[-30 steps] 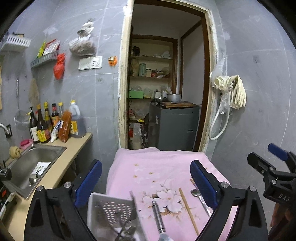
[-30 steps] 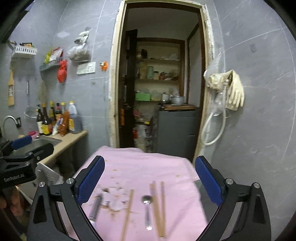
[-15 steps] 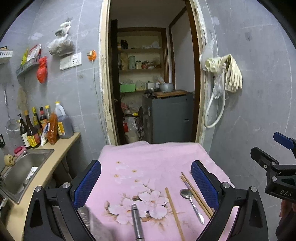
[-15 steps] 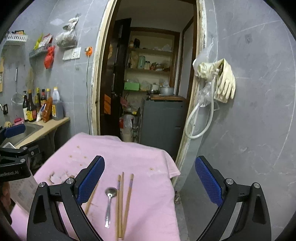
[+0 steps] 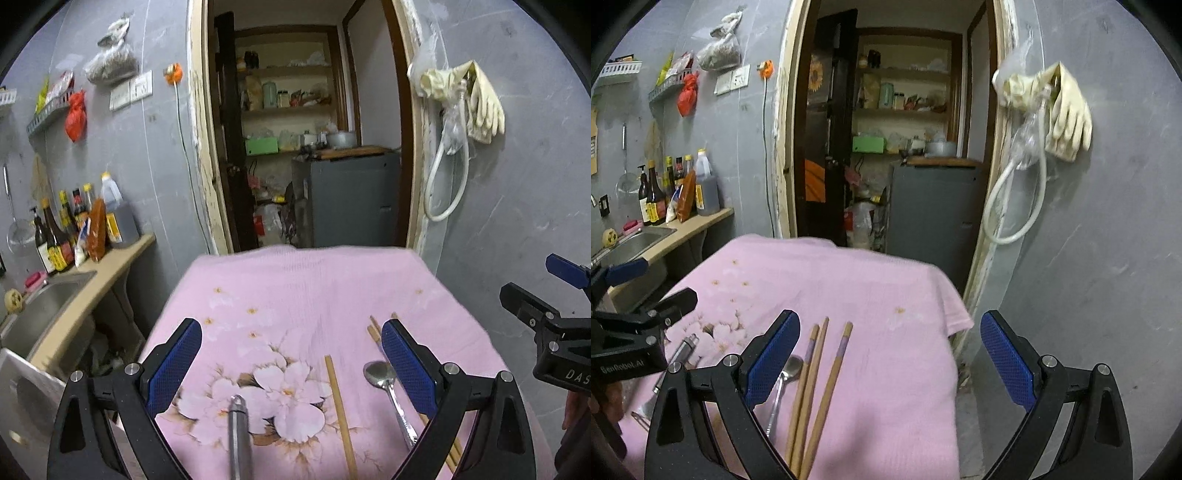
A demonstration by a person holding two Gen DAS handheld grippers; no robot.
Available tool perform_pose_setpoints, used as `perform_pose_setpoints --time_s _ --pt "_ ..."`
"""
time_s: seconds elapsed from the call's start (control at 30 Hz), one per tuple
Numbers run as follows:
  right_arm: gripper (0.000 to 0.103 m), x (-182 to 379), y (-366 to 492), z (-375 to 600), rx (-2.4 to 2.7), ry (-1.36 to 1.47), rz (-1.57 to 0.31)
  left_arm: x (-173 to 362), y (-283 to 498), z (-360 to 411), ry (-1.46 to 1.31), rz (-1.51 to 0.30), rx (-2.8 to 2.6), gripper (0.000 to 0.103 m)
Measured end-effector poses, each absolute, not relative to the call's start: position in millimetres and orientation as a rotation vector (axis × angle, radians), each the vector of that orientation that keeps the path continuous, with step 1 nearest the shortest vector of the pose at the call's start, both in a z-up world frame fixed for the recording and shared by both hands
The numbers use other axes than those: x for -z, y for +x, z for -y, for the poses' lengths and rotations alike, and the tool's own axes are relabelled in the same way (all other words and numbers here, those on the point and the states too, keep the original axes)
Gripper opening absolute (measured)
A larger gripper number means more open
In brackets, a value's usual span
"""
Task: Organize utensils
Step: 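Move both tools back over the chopsticks and spoon on the cloth, then close the left gripper on a bamboo chopstick while the right grasps a purple-tipped chopstick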
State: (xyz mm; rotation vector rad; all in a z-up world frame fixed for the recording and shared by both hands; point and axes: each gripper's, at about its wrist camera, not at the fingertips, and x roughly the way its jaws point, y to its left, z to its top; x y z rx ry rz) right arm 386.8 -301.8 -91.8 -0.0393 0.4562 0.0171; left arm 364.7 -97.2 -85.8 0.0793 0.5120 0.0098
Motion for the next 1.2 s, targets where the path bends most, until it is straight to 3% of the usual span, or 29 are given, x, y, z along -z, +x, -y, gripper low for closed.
perform_pose_setpoints --time_s 0.47,0.57,0.67,0.73,0.9,1.2 --pt "0.095 156 440 309 -0.134 0.033 -0.566 150 409 104 0.021 -0.656 -0.003 0.098" --pt "0.081 170 453 307 -0.166 0.041 -0.619 157 416 106 0.017 -0.696 0.012 0.098" --pt "0.067 182 465 305 -0.204 0.056 -0.678 163 424 107 0.01 -0.75 0.04 0.086" --pt "0.059 188 470 303 -0.224 0.059 -0.702 168 429 107 0.005 -0.786 0.061 0.072" --pt "0.047 198 485 294 -0.27 0.052 -0.756 181 440 111 0.005 -0.878 0.094 0.048" --pt "0.035 216 504 272 -0.263 -0.01 -0.874 182 448 114 0.017 -0.894 0.095 0.039"
